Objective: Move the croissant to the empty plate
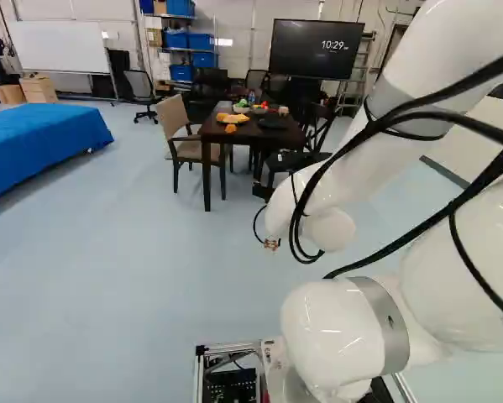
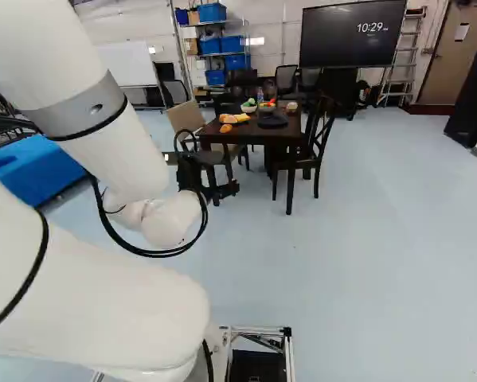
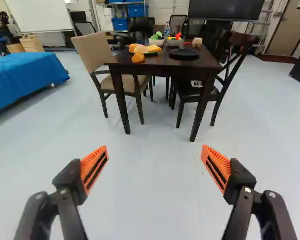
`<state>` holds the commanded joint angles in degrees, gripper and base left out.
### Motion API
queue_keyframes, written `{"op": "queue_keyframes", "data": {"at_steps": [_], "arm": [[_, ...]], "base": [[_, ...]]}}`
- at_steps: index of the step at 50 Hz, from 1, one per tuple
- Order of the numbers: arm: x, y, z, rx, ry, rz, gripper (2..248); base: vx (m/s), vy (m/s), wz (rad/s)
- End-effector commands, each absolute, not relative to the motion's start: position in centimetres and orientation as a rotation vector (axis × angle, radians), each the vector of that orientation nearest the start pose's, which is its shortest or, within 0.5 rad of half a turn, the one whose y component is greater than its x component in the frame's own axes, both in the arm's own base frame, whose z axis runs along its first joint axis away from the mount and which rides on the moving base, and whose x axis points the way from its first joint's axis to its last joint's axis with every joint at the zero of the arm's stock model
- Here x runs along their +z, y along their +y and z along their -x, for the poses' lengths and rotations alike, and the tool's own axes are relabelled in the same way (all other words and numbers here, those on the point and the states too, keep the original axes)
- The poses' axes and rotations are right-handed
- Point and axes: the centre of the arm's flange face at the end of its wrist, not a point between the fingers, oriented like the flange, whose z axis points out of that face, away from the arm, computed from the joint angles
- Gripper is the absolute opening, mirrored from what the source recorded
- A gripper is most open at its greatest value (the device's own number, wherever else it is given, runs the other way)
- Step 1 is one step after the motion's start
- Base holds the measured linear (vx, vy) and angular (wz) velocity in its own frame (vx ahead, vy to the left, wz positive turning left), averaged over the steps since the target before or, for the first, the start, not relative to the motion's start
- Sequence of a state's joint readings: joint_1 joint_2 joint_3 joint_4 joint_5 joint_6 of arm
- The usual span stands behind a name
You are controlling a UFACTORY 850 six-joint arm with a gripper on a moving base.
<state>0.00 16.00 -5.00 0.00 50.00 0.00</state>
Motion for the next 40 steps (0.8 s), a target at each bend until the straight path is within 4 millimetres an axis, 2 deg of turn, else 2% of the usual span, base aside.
{"op": "queue_keyframes", "data": {"at_steps": [40], "arm": [[36.56,0.00,-27.03,-1.824,0.000,2.558,247]], "base": [[0.217,-0.002,-0.018]]}}
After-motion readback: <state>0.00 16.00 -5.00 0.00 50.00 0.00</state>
